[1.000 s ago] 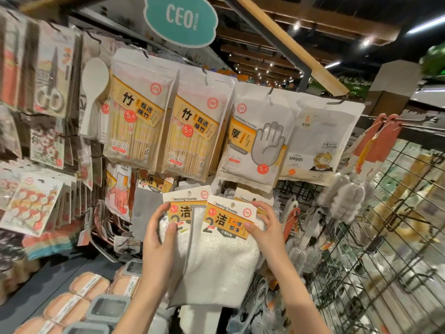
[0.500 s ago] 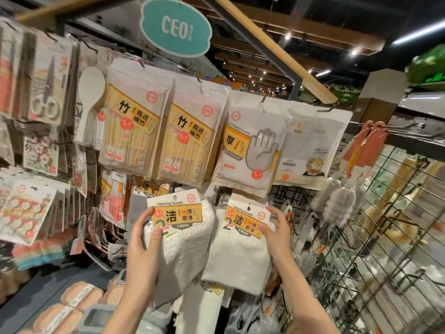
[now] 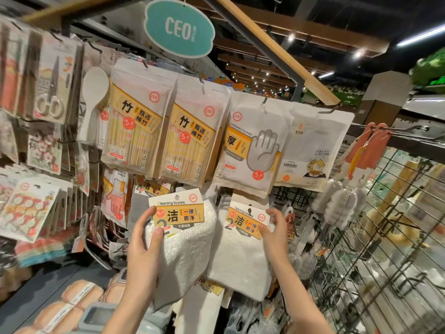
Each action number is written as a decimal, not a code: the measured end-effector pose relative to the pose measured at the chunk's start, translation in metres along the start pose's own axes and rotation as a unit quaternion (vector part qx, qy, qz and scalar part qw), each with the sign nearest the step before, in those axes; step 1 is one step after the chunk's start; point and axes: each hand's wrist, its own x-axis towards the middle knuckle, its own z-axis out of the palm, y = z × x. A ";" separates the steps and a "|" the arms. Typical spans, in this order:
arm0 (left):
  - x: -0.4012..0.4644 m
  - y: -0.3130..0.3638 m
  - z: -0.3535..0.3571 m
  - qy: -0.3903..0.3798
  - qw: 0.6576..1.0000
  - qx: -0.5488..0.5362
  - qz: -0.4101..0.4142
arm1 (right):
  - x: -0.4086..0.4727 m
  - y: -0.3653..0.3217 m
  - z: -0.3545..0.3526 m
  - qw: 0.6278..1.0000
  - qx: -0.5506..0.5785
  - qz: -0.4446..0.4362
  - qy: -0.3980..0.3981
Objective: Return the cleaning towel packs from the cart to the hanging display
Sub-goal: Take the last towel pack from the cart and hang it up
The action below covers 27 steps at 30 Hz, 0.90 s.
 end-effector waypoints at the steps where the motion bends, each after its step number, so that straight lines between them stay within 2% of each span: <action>1: 0.000 -0.001 0.000 -0.001 1.000 0.000 -0.002 | 0.002 0.000 0.002 1.000 -0.022 -0.001 0.004; 14: 0.006 -0.003 0.002 0.002 1.000 -0.004 0.001 | 0.027 0.004 0.025 0.983 -0.177 0.038 0.032; 27: 0.005 -0.003 -0.003 0.003 1.000 -0.003 -0.005 | 0.040 0.000 0.035 0.974 -0.215 0.048 0.057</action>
